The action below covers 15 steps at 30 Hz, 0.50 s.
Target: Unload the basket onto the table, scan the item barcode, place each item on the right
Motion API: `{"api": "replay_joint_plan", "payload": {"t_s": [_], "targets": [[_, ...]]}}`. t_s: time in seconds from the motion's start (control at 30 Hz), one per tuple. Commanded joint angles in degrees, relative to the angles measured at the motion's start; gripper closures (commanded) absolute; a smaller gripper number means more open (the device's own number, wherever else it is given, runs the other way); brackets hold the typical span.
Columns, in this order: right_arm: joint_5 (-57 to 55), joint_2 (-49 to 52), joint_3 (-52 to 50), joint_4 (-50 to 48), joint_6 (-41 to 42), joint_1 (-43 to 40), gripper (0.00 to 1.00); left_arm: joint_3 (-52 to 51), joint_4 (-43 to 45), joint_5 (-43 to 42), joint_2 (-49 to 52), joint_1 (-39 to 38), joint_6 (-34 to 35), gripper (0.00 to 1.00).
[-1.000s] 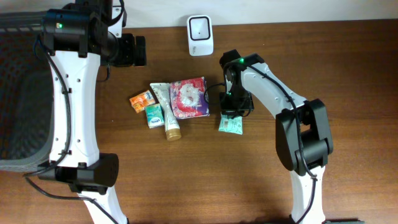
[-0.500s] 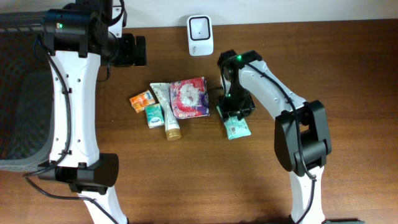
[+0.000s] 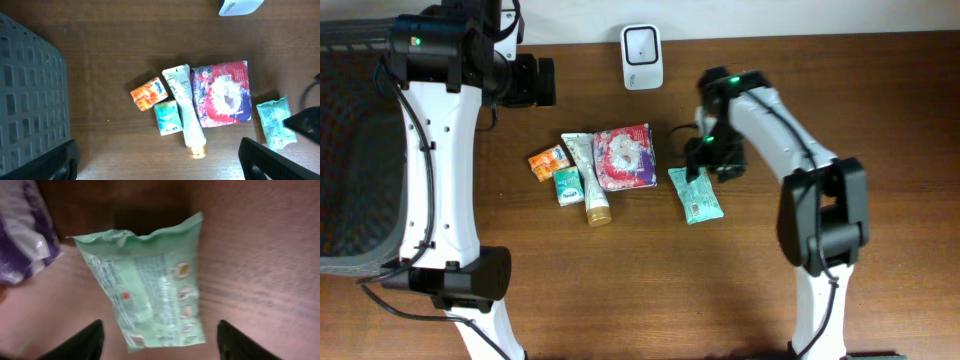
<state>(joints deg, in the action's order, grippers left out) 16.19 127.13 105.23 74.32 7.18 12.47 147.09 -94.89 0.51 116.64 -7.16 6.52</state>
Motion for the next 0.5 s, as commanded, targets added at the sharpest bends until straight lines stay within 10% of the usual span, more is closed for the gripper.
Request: {"api": "replay_joint_plan", "payload": {"t_s": [0.0, 0.47], "targets": [[12.4, 0.0, 0.8, 0.1, -12.6, -6.7, 0.26, 0.0, 0.1, 0.4, 0.0, -0.3, 0.3, 0.01], [24.3, 0.0, -17.6, -19.6, -12.3, -9.9, 0.38, 0.0, 0.1, 0.4, 0.0, -0.3, 0.3, 0.01]]}}
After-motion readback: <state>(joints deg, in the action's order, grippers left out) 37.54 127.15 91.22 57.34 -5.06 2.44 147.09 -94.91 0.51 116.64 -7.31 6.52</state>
